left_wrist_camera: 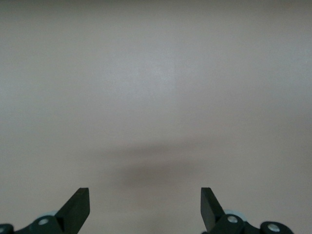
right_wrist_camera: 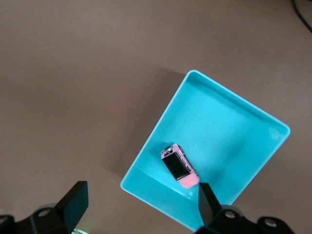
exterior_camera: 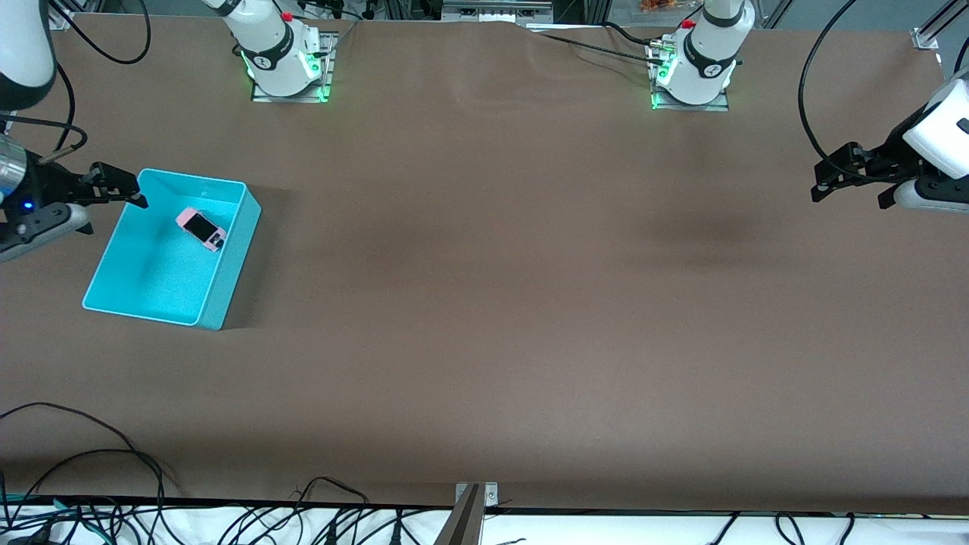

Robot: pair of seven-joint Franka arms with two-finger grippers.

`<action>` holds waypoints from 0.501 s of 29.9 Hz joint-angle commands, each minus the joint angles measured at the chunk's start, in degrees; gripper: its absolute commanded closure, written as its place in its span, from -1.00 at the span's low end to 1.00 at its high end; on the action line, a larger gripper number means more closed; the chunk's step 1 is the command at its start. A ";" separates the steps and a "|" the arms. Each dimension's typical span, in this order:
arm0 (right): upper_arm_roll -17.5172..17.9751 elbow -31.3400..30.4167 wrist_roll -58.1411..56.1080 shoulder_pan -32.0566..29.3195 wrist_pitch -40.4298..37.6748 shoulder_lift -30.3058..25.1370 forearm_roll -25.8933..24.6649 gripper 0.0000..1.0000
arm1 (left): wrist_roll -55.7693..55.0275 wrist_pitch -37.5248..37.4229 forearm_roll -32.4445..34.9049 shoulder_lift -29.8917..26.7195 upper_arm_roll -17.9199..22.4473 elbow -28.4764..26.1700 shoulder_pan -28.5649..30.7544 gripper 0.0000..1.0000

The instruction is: Wind and store pink jeep toy

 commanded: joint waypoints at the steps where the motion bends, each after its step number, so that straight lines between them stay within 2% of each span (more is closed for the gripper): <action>1: -0.04 3.94 9.80 -0.21 -3.23 0.91 0.25 -1.00 | -0.16 -0.83 -0.02 0.47 -0.08 1.37 -0.02 -1.00; 7: -0.39 6.49 19.74 -0.21 -4.99 0.91 -0.63 -1.00 | -0.16 -0.83 -0.03 0.47 -0.08 1.37 0.07 -1.00; 10: 0.04 8.69 21.68 -0.12 -7.36 0.91 -2.38 -1.00 | -0.16 -0.83 -0.11 0.47 -0.08 1.37 -0.02 -1.00; 15: 0.66 8.87 24.84 0.06 -8.51 -0.23 -3.71 -1.00 | -0.16 -0.83 -0.11 0.47 -0.08 1.37 0.07 -1.00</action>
